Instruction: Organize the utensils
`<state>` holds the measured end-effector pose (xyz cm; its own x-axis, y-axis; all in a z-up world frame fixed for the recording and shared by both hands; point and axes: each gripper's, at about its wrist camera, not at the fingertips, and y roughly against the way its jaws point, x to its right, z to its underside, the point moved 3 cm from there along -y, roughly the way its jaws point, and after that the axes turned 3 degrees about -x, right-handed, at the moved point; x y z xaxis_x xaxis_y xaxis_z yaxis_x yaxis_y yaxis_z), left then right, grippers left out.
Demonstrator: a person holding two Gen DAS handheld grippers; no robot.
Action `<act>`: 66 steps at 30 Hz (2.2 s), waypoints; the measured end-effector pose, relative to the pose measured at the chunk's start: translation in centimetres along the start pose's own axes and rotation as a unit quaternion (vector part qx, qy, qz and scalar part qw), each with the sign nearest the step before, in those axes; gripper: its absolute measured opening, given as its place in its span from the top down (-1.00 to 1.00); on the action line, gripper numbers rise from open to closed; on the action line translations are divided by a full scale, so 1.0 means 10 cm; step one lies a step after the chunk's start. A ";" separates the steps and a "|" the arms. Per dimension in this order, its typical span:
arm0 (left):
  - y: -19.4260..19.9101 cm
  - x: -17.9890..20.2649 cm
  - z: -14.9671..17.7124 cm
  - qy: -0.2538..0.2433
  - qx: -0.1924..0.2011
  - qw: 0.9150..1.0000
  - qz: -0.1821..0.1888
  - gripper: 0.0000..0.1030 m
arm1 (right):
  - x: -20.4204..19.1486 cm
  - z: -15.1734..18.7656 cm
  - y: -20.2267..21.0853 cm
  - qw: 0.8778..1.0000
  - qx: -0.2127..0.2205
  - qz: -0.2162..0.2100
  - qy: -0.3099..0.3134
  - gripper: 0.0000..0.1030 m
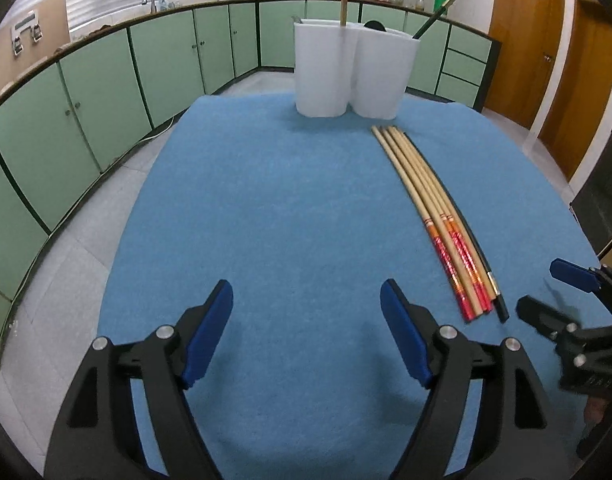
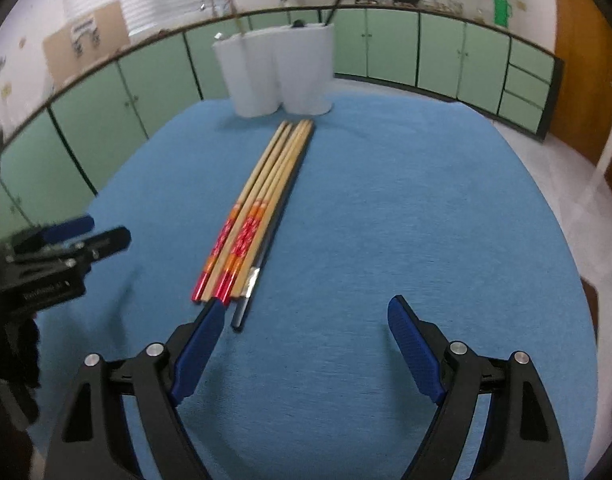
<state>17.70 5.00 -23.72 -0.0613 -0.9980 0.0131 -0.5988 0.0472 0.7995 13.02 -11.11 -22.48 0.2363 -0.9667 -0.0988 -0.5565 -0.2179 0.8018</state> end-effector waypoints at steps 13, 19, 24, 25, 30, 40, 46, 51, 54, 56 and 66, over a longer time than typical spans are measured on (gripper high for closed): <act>-0.02 0.13 0.02 0.002 -0.010 1.000 0.004 -0.52 | 0.14 0.12 0.01 1.000 0.001 0.016 -0.006 -0.05; -0.02 0.23 0.04 -0.003 -0.014 1.000 0.011 -0.52 | 0.12 0.14 0.00 1.000 0.010 -0.006 -0.011 0.04; -0.01 0.31 0.05 -0.013 -0.016 1.000 0.012 -0.54 | 0.06 0.12 -0.01 1.000 0.012 -0.007 -0.002 0.55; -0.01 0.33 0.05 -0.013 -0.016 1.000 0.015 -0.54 | 0.06 0.12 0.00 1.000 0.011 -0.011 -0.001 0.74; -0.03 0.46 0.06 -0.014 -0.023 0.999 0.033 -0.54 | 0.07 0.12 -0.01 1.000 0.010 -0.020 -0.003 0.87; -0.13 0.83 0.05 -0.039 -0.028 0.998 0.049 -0.54 | 0.34 0.14 0.03 0.999 0.013 -0.004 -0.029 0.87; -0.22 0.79 0.06 -0.033 -0.036 0.998 0.032 -0.57 | 0.36 0.15 0.02 0.999 0.014 -0.007 -0.033 0.87; -0.21 0.69 0.08 -0.030 -0.036 0.999 0.018 -0.57 | 0.36 0.15 0.02 0.999 0.013 -0.007 -0.033 0.87; -0.17 0.64 0.09 -0.023 -0.036 0.999 0.016 -0.56 | 0.36 0.15 0.02 0.999 0.013 -0.007 -0.032 0.87; -0.16 0.66 0.10 -0.025 -0.036 0.999 0.016 -0.55 | 0.36 0.15 0.02 0.999 0.013 -0.009 -0.032 0.86; -0.14 0.85 0.12 -0.040 -0.017 0.999 0.030 0.40 | 0.41 0.13 -0.01 0.999 0.014 -0.028 -0.042 0.86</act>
<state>17.04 -3.50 -25.48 -0.1612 -0.9868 0.0151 -0.5651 0.1049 0.8183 13.00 -15.22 -23.76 0.2002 -0.9604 -0.1936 -0.5666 -0.2747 0.7768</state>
